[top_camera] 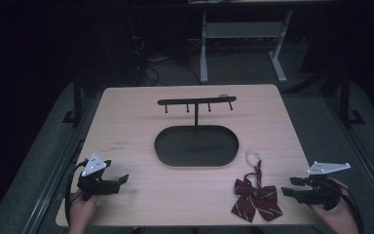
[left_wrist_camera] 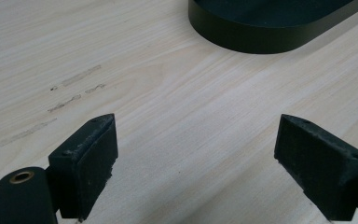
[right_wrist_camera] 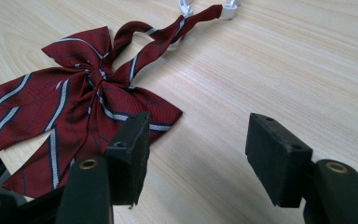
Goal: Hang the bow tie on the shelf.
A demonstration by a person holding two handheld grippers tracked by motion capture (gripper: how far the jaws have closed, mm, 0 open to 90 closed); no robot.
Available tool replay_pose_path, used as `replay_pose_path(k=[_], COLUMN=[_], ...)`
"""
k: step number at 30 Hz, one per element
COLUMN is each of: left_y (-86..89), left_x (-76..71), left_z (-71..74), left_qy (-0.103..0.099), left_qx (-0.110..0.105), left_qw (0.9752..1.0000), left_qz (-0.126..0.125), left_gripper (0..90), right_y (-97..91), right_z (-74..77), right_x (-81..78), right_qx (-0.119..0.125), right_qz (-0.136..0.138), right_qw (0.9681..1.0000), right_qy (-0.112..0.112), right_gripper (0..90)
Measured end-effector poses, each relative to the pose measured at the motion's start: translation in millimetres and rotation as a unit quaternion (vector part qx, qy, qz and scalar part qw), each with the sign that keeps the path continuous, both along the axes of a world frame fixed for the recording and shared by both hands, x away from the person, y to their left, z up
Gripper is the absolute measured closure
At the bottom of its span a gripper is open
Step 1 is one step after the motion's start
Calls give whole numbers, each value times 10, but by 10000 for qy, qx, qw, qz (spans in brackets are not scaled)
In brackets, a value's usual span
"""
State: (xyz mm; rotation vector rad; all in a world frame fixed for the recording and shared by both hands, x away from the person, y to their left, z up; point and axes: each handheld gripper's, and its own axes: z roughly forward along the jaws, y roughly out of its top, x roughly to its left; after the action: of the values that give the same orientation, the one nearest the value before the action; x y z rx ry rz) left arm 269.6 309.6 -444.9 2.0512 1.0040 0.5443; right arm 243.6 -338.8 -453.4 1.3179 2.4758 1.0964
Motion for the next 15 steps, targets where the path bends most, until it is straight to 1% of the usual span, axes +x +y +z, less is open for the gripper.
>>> replay_pose_path(k=[7, 9, 11, 15], left_y=[-2, -2, 0, -2], left_x=[-2, 1, -1, -5], left_z=[-5, -8, -5, -10], left_qy=[3, 16, -26, -24], left_qx=[0, 8, 16, -4], left_qw=[10000, 10000, 10000, 10000], left_qz=[-20, -37, -48, -32], left_gripper=[131, 131, 131, 131], right_y=[6, 23, 55, 113], right_z=[11, 25, 64, 117], right_x=[-5, -7, -4, 15], right_qx=[13, -26, -20, -78], right_qz=[-14, 16, 49, 105], right_qw=[10000, 10000, 10000, 9999], right_qy=[17, 1, -51, -96], right_gripper=[397, 396, 396, 396])
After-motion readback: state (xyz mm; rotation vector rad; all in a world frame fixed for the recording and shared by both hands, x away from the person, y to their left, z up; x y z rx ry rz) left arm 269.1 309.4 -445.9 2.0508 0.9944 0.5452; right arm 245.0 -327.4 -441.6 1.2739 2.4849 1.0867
